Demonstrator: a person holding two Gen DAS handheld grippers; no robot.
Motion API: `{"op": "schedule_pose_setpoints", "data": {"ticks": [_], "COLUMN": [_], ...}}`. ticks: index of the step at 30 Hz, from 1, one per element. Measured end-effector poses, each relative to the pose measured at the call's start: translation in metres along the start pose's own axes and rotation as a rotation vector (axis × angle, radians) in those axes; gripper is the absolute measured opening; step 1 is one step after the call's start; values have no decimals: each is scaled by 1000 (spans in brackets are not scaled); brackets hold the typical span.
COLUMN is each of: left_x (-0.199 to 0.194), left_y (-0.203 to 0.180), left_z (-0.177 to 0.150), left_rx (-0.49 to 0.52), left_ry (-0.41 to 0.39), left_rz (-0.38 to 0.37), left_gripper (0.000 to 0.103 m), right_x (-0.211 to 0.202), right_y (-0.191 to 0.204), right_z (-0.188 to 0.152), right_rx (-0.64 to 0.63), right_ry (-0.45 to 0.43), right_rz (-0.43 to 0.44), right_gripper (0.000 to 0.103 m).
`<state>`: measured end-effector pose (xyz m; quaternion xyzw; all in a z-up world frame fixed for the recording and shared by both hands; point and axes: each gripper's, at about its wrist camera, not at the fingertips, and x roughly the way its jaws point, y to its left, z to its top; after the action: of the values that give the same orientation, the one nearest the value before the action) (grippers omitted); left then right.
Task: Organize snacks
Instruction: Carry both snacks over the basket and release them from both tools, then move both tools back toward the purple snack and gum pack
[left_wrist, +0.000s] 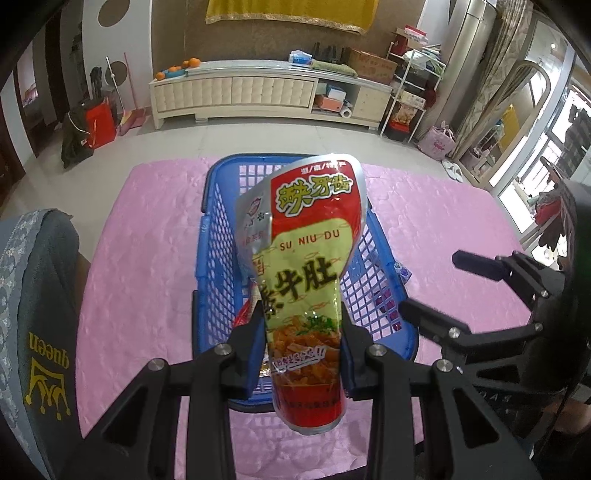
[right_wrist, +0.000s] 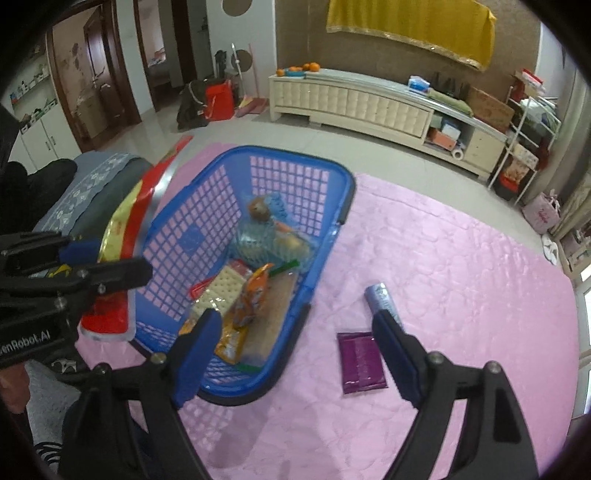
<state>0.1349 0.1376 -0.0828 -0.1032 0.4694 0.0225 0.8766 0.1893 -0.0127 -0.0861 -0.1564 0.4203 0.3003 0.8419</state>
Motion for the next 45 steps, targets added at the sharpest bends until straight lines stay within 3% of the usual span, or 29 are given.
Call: {"op": "schedule_pose_setpoints", "data": {"ticks": [5, 8, 18, 26, 29, 34, 45], "left_x": [12, 22, 55, 73, 70, 52, -15], "left_y": [-8, -10, -40, -40, -39, -46, -78], "left_z": [3, 4, 9, 10, 10, 9, 0], "left_rx": [13, 17, 63, 8, -19, 15, 93], "left_ry": [21, 42, 80, 123, 117, 98, -17], "left_rz": [-18, -36, -54, -59, -66, -53, -66], "left_gripper": [32, 32, 32, 33, 53, 65, 72], "right_x": [5, 5, 14, 16, 13, -2, -63], "right_y": [-11, -15, -39, -56, -57, -60, -62], "right_z": [6, 4, -8, -15, -17, -19, -32], "right_rx": [71, 65, 77, 110, 112, 122, 133], "right_ry": [12, -14, 13, 23, 21, 0, -72], "right_rz": [10, -18, -100, -95, -94, -91, -101], "right_gripper": [86, 87, 87, 87, 87, 87, 86]}}
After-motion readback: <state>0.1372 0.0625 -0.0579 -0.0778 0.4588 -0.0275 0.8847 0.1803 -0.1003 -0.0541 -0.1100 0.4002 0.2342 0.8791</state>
